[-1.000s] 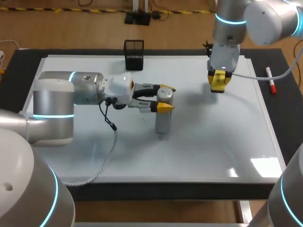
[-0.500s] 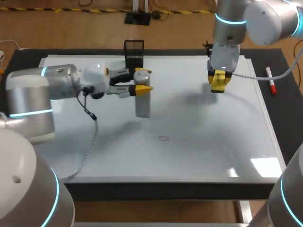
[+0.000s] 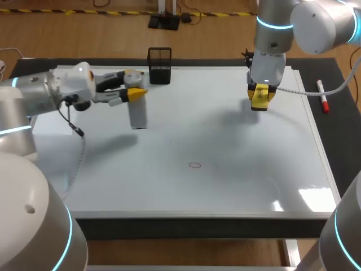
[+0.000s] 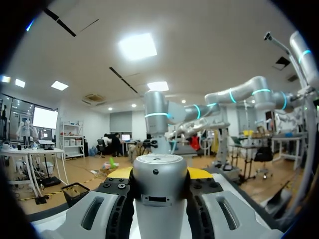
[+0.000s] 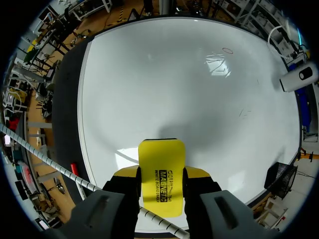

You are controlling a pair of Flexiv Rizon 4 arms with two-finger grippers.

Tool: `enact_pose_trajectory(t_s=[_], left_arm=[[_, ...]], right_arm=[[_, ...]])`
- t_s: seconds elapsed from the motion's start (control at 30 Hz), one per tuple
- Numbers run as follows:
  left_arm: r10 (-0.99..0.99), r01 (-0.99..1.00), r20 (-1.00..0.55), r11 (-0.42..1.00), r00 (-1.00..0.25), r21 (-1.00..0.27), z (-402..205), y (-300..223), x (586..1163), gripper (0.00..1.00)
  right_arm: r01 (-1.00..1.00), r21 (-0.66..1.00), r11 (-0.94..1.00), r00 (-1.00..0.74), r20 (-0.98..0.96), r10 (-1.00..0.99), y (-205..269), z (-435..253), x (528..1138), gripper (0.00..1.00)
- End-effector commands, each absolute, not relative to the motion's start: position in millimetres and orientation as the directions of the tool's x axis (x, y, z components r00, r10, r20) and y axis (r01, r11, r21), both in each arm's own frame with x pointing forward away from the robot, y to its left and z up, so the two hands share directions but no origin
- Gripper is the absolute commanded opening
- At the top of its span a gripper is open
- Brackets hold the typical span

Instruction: Pick up the inspection probe, press it on each red-marked spot on the whiteboard one by one, put down the probe, pick up the eraser, and wipe off all the red marks.

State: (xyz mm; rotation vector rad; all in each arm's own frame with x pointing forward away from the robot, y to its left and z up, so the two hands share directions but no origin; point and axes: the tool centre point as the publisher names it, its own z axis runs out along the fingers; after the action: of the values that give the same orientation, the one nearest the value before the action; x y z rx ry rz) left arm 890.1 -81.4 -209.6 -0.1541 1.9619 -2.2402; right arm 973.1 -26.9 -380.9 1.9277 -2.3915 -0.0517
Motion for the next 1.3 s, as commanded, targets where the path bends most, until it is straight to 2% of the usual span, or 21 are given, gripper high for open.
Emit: enact_pose_trajectory(t_s=[0.03,0.53,1.3], left_arm=[[-0.203,0.053,-0.029,-0.113,-0.979,-0.992,-199.0,-61.0,886.9,0.00],[-0.305,0.092,-0.051,-0.124,-0.951,-0.988,-193.3,-20.2,901.2,0.00],[-0.305,0.092,-0.051,-0.124,-0.951,-0.988,-193.3,-20.2,901.2,0.00]], right_arm=[[-0.975,0.069,0.211,-0.209,0.036,-0.977,-27.4,-380.3,973.9,0.00],[-0.975,0.069,0.211,-0.209,0.036,-0.977,-27.4,-380.3,973.9,0.00],[-0.976,0.070,0.207,-0.205,0.032,-0.978,-16.9,-379.5,966.6,0.00]])
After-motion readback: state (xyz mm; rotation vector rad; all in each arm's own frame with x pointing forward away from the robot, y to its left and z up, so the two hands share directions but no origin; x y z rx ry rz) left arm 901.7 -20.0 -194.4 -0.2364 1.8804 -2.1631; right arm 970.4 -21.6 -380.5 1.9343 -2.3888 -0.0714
